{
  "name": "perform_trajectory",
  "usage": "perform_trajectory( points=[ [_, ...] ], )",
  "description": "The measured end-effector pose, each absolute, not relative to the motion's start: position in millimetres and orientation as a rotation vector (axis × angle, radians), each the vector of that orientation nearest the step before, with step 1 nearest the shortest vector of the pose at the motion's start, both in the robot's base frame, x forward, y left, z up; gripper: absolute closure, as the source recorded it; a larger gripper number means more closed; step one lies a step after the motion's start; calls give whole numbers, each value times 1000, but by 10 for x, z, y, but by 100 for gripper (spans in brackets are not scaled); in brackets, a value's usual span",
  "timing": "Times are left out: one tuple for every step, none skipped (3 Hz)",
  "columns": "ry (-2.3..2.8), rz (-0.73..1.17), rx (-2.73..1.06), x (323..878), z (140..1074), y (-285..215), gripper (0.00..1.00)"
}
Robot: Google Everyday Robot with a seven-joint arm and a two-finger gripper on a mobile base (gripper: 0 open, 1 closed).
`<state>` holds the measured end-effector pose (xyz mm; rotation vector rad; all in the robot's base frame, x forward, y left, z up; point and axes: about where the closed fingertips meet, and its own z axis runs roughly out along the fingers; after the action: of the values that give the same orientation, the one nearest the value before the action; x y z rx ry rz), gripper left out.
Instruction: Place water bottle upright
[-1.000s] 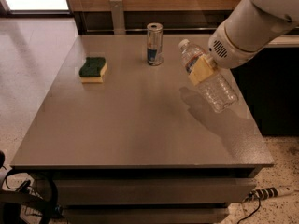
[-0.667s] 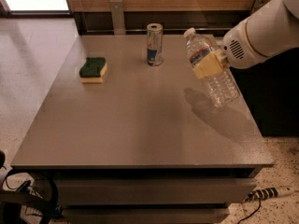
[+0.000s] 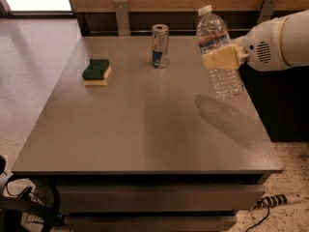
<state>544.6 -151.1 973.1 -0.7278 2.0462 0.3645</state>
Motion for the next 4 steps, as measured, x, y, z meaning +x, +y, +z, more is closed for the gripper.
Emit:
perform_trajectory(
  points=[
    [1895,457,-811,5420,9807,-1348,100],
    [1885,428,-836,5406,9837,-1333,100],
    [1867,423,-847,5383,9859,-1302,100],
    [1815,441,-847,5404,9834,-1221,100]
  ],
)
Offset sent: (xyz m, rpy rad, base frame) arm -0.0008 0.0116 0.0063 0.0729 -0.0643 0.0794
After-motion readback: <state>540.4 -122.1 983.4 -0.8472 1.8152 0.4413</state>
